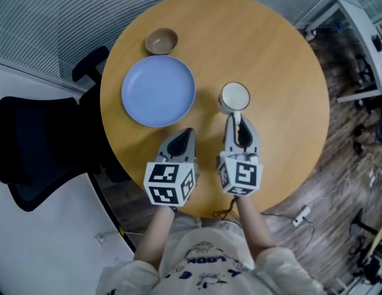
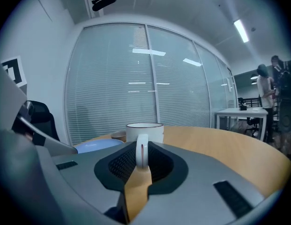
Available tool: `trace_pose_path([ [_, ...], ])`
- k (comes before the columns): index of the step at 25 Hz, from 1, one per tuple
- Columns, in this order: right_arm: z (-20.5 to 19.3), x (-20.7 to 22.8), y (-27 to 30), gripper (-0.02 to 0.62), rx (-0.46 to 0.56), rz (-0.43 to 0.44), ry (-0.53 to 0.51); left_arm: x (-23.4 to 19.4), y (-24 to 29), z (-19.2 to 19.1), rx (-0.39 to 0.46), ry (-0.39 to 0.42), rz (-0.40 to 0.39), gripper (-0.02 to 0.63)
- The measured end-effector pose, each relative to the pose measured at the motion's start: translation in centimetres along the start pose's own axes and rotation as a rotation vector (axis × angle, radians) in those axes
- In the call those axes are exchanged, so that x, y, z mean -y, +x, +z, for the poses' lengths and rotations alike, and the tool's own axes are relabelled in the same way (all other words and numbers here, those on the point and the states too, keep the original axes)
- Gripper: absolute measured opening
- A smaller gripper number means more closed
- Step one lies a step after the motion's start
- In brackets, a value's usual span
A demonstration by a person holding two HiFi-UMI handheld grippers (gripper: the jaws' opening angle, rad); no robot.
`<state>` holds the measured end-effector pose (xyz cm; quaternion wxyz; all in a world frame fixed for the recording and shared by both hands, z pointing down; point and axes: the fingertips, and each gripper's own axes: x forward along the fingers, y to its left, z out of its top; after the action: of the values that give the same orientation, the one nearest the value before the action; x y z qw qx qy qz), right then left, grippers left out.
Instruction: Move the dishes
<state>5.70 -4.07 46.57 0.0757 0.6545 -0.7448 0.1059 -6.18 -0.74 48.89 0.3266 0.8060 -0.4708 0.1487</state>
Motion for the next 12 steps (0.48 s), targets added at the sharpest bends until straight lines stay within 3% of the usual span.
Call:
trace_pose_path([
  [12,-1.8,-10.0,-1.4,0.055,-0.043,0.194,-0.055,-6.2,-6.1,-1.7,0.090,-0.082,0.168,0.003],
])
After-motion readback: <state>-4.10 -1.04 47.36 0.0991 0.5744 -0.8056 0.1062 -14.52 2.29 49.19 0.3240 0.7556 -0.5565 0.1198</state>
